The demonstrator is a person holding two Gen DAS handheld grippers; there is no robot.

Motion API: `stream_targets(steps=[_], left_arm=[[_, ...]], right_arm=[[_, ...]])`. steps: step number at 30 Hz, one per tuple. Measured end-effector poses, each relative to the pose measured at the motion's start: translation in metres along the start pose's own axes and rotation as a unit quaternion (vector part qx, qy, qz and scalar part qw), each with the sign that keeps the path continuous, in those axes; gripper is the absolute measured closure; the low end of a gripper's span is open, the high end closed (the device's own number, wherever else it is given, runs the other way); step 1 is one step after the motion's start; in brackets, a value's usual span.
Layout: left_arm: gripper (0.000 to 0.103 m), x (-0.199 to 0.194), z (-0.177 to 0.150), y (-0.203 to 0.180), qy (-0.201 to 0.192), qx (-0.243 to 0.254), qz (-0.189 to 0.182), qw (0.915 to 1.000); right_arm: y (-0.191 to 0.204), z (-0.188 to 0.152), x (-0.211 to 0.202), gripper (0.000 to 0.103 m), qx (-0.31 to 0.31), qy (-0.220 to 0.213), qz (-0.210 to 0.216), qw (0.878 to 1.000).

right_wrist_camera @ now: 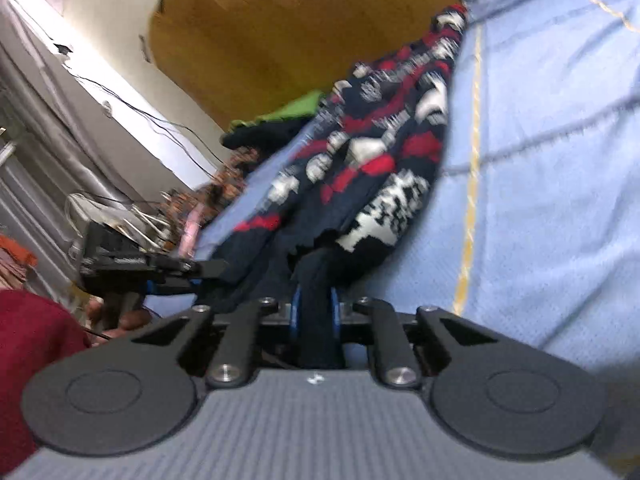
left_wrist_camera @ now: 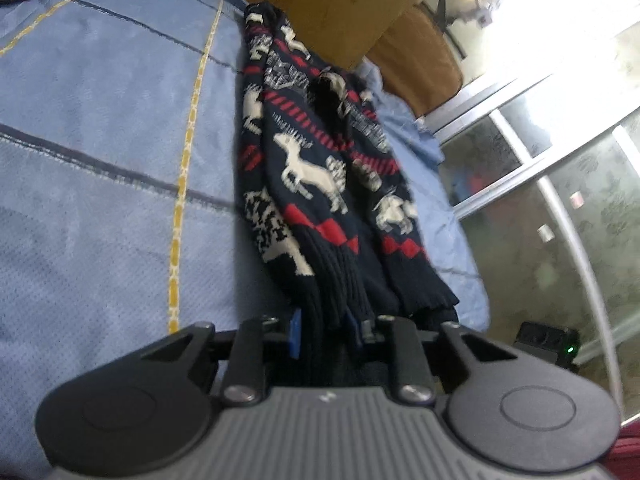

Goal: Fold small clothes
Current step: 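Grasp the folded sweater end with both grippers and lift it to fold again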

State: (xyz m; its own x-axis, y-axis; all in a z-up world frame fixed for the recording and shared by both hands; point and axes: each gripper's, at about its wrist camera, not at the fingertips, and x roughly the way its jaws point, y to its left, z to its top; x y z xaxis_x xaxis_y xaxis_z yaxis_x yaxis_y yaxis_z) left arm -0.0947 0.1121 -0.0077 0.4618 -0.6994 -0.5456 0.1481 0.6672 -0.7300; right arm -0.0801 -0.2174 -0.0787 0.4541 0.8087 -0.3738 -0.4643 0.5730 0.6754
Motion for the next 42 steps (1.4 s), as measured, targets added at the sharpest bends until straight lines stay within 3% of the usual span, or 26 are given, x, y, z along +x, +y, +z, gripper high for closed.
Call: stream_targets(steps=[5, 9, 14, 16, 17, 19, 20, 22, 23, 24, 26, 29, 31, 32, 37, 41, 42], left_arm=[[0.083, -0.013, 0.029, -0.006, -0.035, -0.005, -0.042, 0.9985], [0.084, -0.009, 0.068, -0.017, -0.067, 0.0, -0.054, 0.9963], [0.084, 0.029, 0.136, -0.027, -0.102, 0.012, -0.011, 0.9946], [0.071, 0.052, 0.161, -0.021, -0.12, 0.009, 0.025, 0.9924], [0.056, 0.065, 0.17, -0.015, -0.124, 0.001, 0.057, 0.9907], [0.053, 0.076, 0.178, 0.001, -0.122, -0.027, 0.098, 0.9873], [0.05, 0.075, 0.176, 0.009, -0.121, -0.042, 0.083, 0.9883], [0.041, 0.067, 0.169, 0.021, -0.124, -0.053, 0.055, 0.9894], [0.038, 0.062, 0.165, 0.025, -0.129, -0.056, 0.061, 0.9882], [0.038, 0.059, 0.164, 0.027, -0.132, -0.056, 0.064, 0.9876], [0.038, 0.058, 0.161, 0.025, -0.127, -0.052, 0.058, 0.9888], [0.038, 0.056, 0.161, 0.009, -0.133, -0.002, 0.071, 0.9886], [0.033, 0.057, 0.163, -0.005, -0.144, 0.041, 0.084, 0.9852], [0.026, 0.057, 0.164, -0.009, -0.147, 0.053, 0.086, 0.9839], [0.024, 0.057, 0.174, -0.014, -0.159, 0.053, 0.085, 0.9822], [0.023, 0.068, 0.175, -0.01, -0.145, 0.047, 0.091, 0.9841], [0.025, 0.073, 0.175, -0.011, -0.137, 0.051, 0.099, 0.9842]], right_arm=[[0.01, 0.037, -0.013, 0.087, -0.007, -0.055, 0.042, 0.998], [0.01, 0.08, 0.0, 0.088, -0.012, -0.088, 0.045, 0.995], [-0.006, 0.137, 0.035, 0.088, -0.006, -0.11, -0.017, 0.994], [-0.02, 0.156, 0.059, 0.087, -0.003, -0.118, -0.072, 0.99], [-0.029, 0.164, 0.071, 0.082, -0.011, -0.125, -0.105, 0.987], [-0.052, 0.17, 0.084, 0.078, 0.021, -0.113, -0.137, 0.984], [-0.061, 0.167, 0.08, 0.075, 0.056, -0.119, -0.117, 0.984], [-0.068, 0.158, 0.064, 0.047, 0.081, -0.147, -0.068, 0.983], [-0.068, 0.152, 0.055, 0.024, 0.078, -0.165, -0.066, 0.981], [-0.069, 0.149, 0.049, 0.022, 0.076, -0.179, -0.067, 0.979], [-0.074, 0.148, 0.043, 0.023, 0.082, -0.182, -0.062, 0.978], [-0.072, 0.147, 0.039, 0.024, 0.065, -0.189, -0.083, 0.976], [-0.066, 0.149, 0.046, 0.025, 0.038, -0.183, -0.103, 0.977], [-0.062, 0.15, 0.051, 0.025, 0.023, -0.177, -0.112, 0.977], [-0.047, 0.156, 0.079, 0.03, -0.045, -0.15, -0.161, 0.974], [-0.048, 0.153, 0.097, 0.078, -0.079, -0.117, -0.209, 0.968], [-0.049, 0.152, 0.098, 0.083, -0.08, -0.121, -0.212, 0.966]])
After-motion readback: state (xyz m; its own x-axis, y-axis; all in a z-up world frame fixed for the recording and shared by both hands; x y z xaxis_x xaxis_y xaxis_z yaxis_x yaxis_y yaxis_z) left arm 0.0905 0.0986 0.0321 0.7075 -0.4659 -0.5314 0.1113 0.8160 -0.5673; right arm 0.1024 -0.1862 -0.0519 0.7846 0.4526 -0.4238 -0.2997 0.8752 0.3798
